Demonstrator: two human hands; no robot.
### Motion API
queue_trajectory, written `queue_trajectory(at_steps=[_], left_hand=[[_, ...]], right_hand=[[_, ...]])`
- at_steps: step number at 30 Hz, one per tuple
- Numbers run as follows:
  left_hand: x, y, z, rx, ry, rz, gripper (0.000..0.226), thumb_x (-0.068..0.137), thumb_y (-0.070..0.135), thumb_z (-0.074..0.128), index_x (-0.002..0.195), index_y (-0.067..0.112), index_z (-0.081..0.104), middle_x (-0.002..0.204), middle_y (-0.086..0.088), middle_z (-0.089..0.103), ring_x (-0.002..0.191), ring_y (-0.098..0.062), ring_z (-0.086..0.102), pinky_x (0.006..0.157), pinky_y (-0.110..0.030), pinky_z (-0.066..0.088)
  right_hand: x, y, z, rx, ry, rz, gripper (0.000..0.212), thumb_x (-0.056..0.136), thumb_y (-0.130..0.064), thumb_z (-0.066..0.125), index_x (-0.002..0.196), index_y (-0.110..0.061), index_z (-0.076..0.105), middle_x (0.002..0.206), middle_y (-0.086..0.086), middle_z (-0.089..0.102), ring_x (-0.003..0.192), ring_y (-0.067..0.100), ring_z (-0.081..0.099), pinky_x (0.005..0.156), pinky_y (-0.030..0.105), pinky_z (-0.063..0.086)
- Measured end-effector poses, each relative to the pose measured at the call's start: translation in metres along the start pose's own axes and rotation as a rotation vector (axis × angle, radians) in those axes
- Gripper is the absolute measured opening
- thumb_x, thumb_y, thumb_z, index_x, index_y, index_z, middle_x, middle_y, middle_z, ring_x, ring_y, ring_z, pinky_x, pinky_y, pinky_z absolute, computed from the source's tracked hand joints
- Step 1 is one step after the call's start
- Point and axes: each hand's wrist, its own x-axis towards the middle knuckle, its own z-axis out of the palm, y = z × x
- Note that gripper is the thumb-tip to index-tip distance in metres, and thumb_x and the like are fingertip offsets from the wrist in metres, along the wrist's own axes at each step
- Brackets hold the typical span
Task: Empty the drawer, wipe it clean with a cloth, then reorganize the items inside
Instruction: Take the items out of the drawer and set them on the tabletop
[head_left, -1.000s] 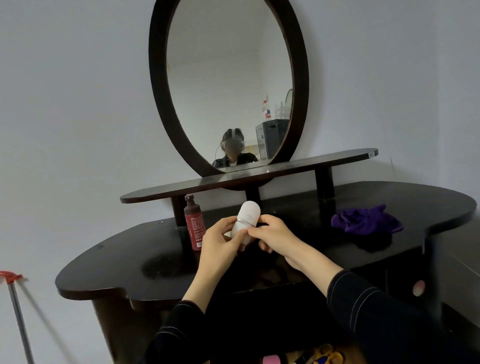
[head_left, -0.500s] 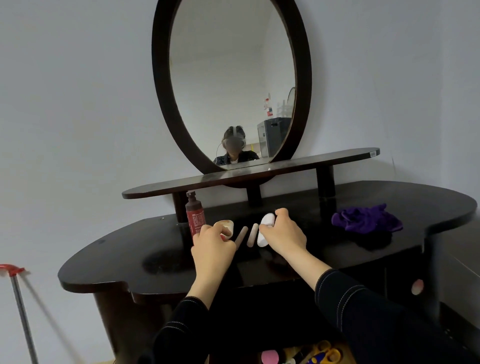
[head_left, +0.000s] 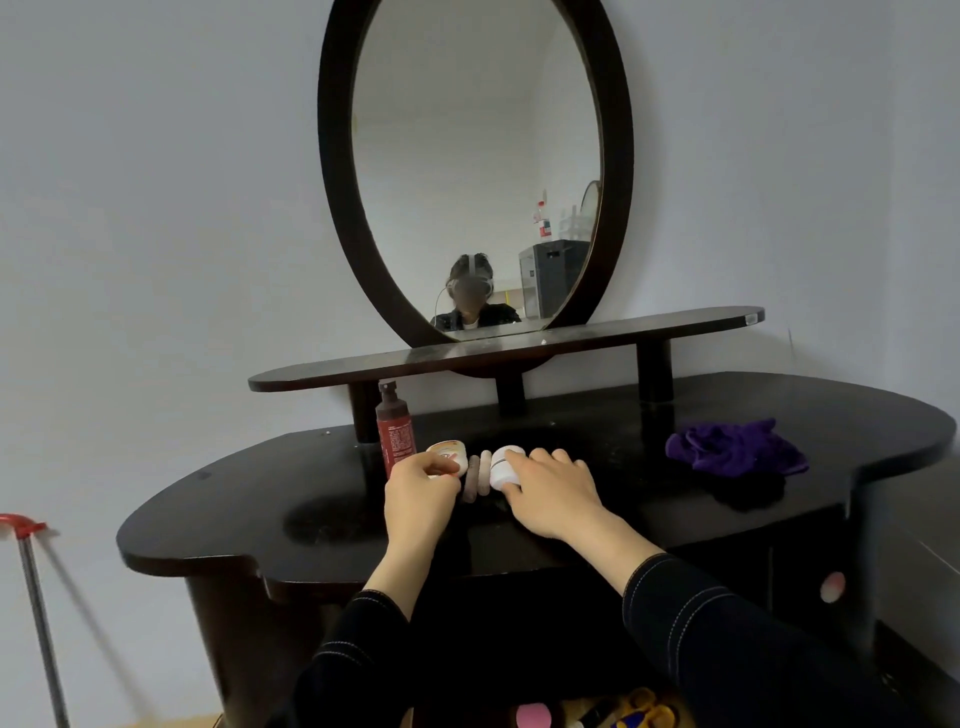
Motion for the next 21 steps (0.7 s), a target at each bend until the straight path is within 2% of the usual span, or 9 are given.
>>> queue_trajectory(at_steps=[2,4,7,13,16,18,21], left_hand=[[-0.001,-0.001,0.001,0.014,-0.003,0.017,0.024,0.08,0.003,0.064,0.088,0.022,0.075,0.1,0.001,0.069,0.086,-0.01,0.06,0.067,-0.025,0.046],[0.0,-0.003,0.0,0.027,0.0,0.024,0.024,0.08,0.003,0.065,0.093,0.021,0.075,0.104,0.001,0.068,0.088,-0.011,0.061,0.064,-0.022,0.043],[0.002,-0.004,0.0,0.036,0.025,0.013,0.026,0.081,0.002,0.064,0.1,0.016,0.075,0.109,-0.002,0.067,0.097,-0.018,0.061,0.069,-0.024,0.046],[0.0,-0.004,-0.003,-0.034,0.077,-0.023,0.021,0.081,0.003,0.062,0.087,0.019,0.074,0.097,0.0,0.067,0.087,-0.013,0.06,0.08,-0.038,0.056],[-0.003,-0.003,-0.005,-0.067,0.081,-0.036,0.02,0.08,0.003,0.063,0.084,0.02,0.074,0.093,0.001,0.068,0.086,-0.013,0.062,0.081,-0.038,0.057],[-0.006,-0.001,-0.008,-0.097,0.052,-0.044,0.018,0.079,0.004,0.066,0.084,0.02,0.073,0.089,-0.002,0.069,0.085,-0.02,0.065,0.08,-0.039,0.058],[-0.014,0.0,-0.014,-0.126,0.041,-0.045,0.014,0.078,0.005,0.069,0.083,0.018,0.072,0.083,-0.01,0.071,0.084,-0.029,0.069,0.08,-0.041,0.057]], right_hand=[[0.001,0.0,0.001,0.028,-0.058,0.001,0.051,0.103,-0.041,0.035,0.151,-0.025,0.032,0.142,0.007,0.052,0.126,0.032,0.046,0.098,0.045,0.037],[0.002,0.001,0.002,0.058,-0.096,-0.001,0.054,0.103,-0.041,0.033,0.154,-0.025,0.026,0.142,0.007,0.052,0.127,0.032,0.046,0.099,0.046,0.037],[0.001,0.0,0.001,0.092,-0.083,0.018,0.06,0.103,-0.043,0.035,0.157,-0.022,0.02,0.146,0.009,0.05,0.13,0.033,0.046,0.1,0.045,0.039],[-0.01,0.002,-0.001,0.161,-0.019,0.042,0.07,0.101,-0.04,0.045,0.157,-0.013,0.016,0.149,0.013,0.044,0.131,0.032,0.047,0.096,0.04,0.044],[-0.017,0.004,-0.004,0.184,-0.011,0.047,0.073,0.1,-0.039,0.047,0.158,-0.012,0.013,0.151,0.014,0.04,0.131,0.031,0.046,0.094,0.038,0.044],[-0.023,0.005,-0.007,0.198,-0.014,0.047,0.069,0.1,-0.037,0.048,0.157,-0.011,0.017,0.149,0.014,0.041,0.129,0.031,0.047,0.091,0.037,0.044],[-0.034,0.006,-0.011,0.195,-0.016,0.029,0.048,0.099,-0.035,0.047,0.14,-0.011,0.041,0.136,0.012,0.049,0.12,0.031,0.051,0.081,0.037,0.042]])
